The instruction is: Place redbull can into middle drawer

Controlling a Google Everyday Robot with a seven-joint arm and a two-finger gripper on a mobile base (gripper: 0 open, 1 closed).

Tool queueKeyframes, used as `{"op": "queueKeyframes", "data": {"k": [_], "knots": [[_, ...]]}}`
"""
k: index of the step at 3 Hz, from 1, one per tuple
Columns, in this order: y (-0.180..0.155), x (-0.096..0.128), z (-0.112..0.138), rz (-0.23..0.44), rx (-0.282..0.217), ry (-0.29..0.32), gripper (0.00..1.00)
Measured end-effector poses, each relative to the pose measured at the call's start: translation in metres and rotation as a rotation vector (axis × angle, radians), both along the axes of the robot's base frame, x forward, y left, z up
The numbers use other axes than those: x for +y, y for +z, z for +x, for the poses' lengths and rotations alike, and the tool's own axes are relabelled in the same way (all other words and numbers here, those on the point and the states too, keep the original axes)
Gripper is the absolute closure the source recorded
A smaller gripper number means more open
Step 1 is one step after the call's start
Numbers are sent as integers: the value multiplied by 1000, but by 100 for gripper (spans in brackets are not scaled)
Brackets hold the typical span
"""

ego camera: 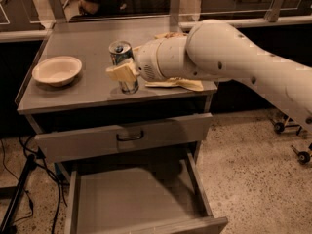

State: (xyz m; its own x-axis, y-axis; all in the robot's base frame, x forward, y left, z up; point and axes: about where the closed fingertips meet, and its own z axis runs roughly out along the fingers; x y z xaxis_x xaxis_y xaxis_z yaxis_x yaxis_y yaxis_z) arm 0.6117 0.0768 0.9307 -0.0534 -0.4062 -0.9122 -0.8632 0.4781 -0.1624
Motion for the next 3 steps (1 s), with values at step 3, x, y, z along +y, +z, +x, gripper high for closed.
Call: {"op": "queueKeyframes", "data": {"k": [3], "knots": [[-16, -30, -65, 30, 45, -59, 100]]}}
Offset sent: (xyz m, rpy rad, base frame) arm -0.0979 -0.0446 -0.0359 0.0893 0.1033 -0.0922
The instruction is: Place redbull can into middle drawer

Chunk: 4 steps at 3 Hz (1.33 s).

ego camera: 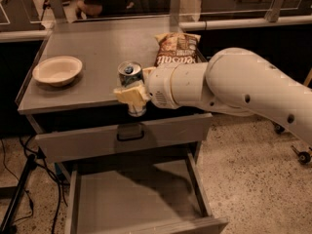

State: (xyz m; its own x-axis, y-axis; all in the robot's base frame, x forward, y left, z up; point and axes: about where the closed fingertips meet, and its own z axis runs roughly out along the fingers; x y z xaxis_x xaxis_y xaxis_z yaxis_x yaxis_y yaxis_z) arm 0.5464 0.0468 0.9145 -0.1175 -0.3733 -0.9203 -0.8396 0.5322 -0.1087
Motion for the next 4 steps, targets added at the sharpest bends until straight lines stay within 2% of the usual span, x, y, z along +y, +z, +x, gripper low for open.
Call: {"op": "queueKeyframes", "data": {"k": [1, 2, 4], "knots": [[0, 1, 0, -1, -1, 1, 100], [-29, -6, 1, -4, 0, -50, 100], [-116, -34, -5, 3, 8, -210, 100]]}}
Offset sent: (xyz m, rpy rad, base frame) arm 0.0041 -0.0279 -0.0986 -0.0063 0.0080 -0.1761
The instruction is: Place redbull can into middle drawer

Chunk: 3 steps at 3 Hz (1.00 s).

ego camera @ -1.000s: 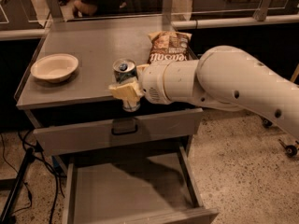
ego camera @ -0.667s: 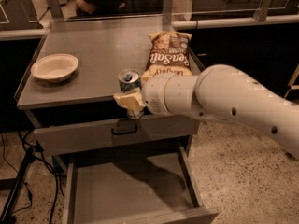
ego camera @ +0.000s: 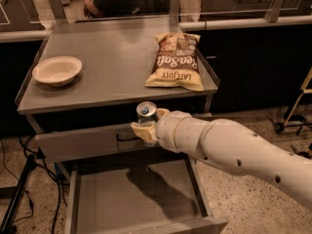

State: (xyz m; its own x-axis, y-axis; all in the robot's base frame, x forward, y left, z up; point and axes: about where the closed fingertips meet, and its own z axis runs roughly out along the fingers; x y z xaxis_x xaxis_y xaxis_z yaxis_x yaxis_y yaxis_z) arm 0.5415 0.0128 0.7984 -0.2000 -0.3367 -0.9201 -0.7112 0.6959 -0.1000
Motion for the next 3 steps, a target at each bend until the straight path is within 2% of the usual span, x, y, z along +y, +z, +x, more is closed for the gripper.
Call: {"op": "queueKeyframes", "data": {"k": [1, 2, 3], "knots": [[0, 0, 0, 0, 0, 0, 100], [-15, 8, -8, 11, 0, -34, 100], [-46, 21, -14, 48, 11, -88, 100]]}}
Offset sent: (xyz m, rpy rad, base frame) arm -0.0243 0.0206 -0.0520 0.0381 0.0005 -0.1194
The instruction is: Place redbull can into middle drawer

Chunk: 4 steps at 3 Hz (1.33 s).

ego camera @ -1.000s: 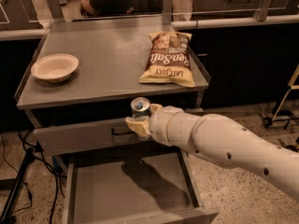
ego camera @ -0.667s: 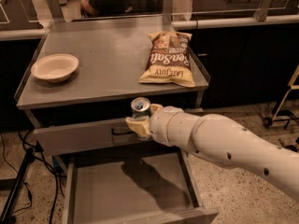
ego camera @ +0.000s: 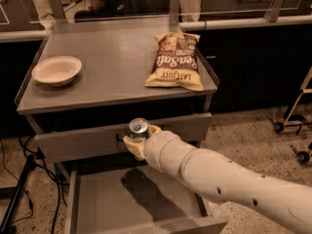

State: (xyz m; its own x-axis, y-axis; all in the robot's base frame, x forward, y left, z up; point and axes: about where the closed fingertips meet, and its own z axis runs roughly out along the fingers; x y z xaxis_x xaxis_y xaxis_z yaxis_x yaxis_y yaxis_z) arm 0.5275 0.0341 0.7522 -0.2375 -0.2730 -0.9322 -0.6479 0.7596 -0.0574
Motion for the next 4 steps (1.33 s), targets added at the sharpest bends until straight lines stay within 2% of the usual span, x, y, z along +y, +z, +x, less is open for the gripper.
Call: {"op": "queueKeyframes", "data": {"k": [1, 2, 3, 4], "knots": [[-62, 10, -7, 71, 49, -108, 100], [-62, 9, -6, 72, 47, -113, 100], [-77, 17, -13, 88, 86, -118, 100], [-105, 18, -15, 108, 111, -174, 100]]}}
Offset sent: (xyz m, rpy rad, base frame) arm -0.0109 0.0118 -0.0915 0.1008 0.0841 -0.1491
